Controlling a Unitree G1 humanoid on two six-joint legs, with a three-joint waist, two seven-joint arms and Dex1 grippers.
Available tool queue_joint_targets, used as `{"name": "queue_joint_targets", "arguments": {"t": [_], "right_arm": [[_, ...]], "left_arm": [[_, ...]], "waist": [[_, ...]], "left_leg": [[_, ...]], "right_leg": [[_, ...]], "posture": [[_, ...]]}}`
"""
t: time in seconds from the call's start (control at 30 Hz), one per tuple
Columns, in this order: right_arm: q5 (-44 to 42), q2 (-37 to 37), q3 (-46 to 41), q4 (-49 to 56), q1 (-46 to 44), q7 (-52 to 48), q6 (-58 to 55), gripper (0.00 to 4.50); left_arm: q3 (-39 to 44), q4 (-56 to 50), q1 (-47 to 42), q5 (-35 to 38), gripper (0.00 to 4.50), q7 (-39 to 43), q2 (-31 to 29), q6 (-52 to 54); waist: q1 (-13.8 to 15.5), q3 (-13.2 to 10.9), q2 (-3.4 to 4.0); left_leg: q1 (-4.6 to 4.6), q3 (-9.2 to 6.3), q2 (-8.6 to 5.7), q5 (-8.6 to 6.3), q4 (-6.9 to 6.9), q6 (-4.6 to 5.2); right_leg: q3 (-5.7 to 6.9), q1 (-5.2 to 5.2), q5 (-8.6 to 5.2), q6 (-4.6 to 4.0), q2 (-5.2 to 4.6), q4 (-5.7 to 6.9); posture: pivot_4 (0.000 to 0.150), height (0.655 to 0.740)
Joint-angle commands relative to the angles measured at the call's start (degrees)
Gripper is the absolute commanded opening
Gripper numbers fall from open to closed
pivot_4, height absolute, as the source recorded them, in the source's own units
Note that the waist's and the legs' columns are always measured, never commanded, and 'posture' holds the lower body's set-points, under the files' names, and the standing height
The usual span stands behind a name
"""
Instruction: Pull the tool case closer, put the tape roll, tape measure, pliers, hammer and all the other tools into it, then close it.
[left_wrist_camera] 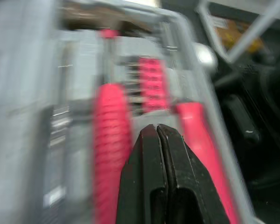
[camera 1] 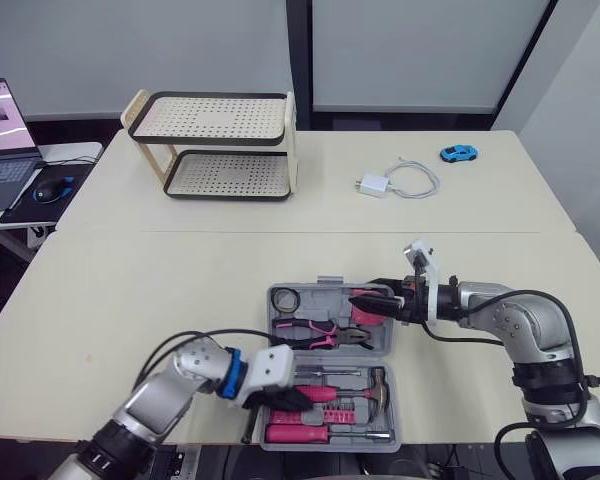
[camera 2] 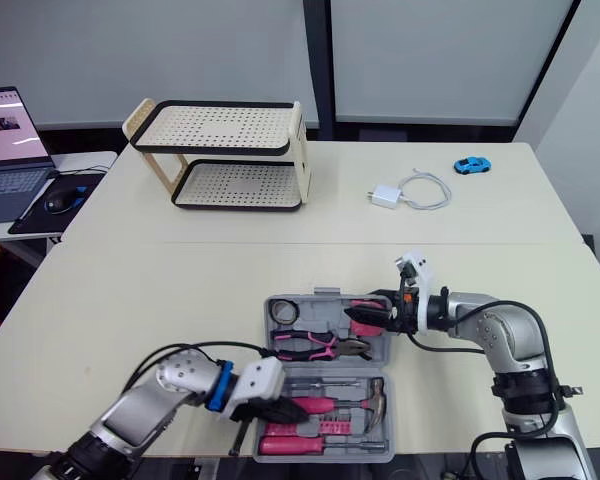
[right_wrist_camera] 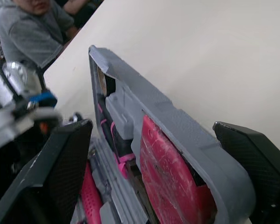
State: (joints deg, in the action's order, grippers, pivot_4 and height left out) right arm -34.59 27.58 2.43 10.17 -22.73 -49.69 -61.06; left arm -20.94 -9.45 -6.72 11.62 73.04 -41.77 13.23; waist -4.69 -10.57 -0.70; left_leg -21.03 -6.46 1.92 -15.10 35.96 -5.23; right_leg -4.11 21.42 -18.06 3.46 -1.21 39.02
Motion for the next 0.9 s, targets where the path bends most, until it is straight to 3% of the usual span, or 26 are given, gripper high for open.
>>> {"name": "queue_joint_targets", "arguments": {"t": [0.03,0.27,0.4,0.63,0.9], "right_arm": [[-1.44,0.89,0.84,4.70,0.60,-1.11,2.00,4.40],[-2.51,4.88,0.98,11.22,1.84,-2.29,3.44,4.40],[-4.95,10.07,0.58,19.46,3.28,-4.21,2.30,4.40],[-4.48,20.89,1.69,30.72,9.67,-6.74,5.21,4.40],[-11.44,34.85,-10.23,40.09,19.83,-12.70,5.59,4.40]], "left_arm": [[5.33,-3.40,2.01,5.25,0.00,2.02,-3.68,2.55],[12.29,-5.65,7.53,10.67,0.00,5.87,-11.85,6.04],[16.15,0.18,11.44,9.04,0.00,6.31,-14.90,2.43],[18.89,7.90,13.49,6.45,0.00,6.40,-16.30,-3.27],[20.97,9.14,15.82,5.88,0.00,5.76,-16.19,-4.61]], "waist": [[-0.07,-0.05,-0.06],[0.16,-0.11,-0.09],[0.28,-0.12,-0.07],[1.42,-0.13,-0.09],[2.17,-0.13,-0.16]], "left_leg": [[-0.01,0.01,0.00,0.00,0.00,0.00],[-0.78,0.00,0.00,0.01,0.05,-0.02],[-0.86,0.00,0.00,0.00,0.02,-0.02],[-0.85,0.02,0.00,0.00,0.06,-0.02],[-0.85,0.03,0.00,0.01,0.11,-0.02]], "right_leg": [[0.00,0.00,0.00,0.00,0.00,-0.02],[0.04,0.75,0.01,-0.02,-0.04,0.01],[0.06,0.83,0.01,-0.03,-0.04,-0.02],[0.06,0.81,0.00,-0.03,-0.06,-0.03],[0.07,0.78,0.01,-0.03,-0.08,-0.03]], "posture": [[0.150,0.7350],[0.150,0.7350],[0.150,0.7350],[0.150,0.7350],[0.150,0.7350]]}}
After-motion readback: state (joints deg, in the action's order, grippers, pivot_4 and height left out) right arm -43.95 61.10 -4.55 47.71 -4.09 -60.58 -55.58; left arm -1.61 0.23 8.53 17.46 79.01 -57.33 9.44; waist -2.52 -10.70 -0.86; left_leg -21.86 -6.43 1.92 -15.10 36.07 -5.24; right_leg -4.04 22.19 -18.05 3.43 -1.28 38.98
